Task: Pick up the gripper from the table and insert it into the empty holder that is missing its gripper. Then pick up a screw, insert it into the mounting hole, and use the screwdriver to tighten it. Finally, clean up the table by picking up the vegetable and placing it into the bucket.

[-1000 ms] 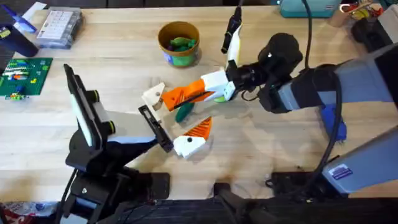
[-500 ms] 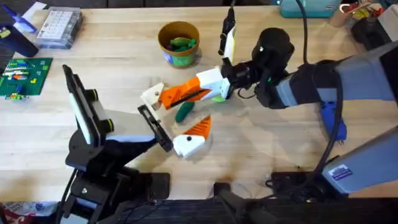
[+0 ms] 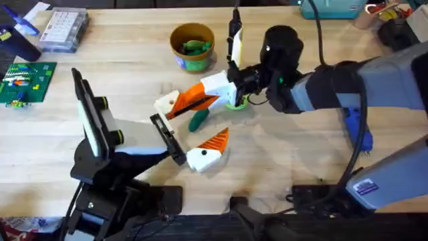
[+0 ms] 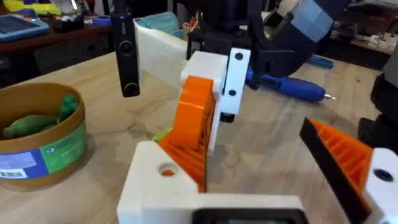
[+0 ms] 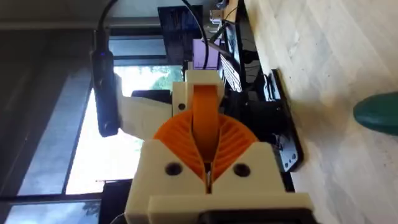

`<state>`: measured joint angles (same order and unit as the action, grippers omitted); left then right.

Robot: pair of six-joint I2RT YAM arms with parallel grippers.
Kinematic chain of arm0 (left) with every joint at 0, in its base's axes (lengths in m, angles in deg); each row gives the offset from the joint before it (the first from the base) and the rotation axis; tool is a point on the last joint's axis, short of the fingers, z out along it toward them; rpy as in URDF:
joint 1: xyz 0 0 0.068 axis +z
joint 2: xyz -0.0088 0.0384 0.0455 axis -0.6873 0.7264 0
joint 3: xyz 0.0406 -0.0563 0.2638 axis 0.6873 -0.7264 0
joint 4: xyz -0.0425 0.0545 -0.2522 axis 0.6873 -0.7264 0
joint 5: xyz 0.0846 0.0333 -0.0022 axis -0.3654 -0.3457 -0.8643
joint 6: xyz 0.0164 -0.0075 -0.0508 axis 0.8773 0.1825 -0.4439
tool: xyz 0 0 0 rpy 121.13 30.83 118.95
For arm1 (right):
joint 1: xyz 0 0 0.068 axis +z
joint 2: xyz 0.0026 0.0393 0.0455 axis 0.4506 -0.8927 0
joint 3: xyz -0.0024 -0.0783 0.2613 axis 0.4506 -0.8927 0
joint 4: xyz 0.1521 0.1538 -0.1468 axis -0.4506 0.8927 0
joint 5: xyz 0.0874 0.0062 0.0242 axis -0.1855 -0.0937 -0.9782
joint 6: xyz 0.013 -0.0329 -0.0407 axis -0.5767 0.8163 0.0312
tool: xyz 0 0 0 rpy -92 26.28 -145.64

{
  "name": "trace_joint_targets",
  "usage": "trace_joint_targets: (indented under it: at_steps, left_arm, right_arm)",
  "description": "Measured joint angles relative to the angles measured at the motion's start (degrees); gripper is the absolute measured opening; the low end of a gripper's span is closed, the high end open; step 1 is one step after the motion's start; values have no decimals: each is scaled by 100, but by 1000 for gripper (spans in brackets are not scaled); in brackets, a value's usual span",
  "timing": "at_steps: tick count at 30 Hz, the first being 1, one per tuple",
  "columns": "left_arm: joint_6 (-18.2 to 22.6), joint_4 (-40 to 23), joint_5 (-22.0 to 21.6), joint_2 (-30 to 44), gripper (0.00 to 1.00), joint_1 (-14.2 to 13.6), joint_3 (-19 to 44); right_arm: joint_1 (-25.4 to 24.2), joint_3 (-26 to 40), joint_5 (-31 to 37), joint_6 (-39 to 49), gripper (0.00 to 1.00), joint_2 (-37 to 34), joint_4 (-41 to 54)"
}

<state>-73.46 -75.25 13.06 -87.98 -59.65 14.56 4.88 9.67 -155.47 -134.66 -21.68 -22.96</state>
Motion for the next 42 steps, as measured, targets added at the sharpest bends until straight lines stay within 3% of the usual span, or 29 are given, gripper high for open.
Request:
trace_joint_targets:
  at_steps: [13,42]
  left_arm:
    - [-21,13,-214,-1,988,42,-2]
    - [-108,7,-220,-1,988,42,-2]
  right_arm:
    - [75,544,23,788,12,0,1266]
    - [89,688,-8,975,12,-197,1241]
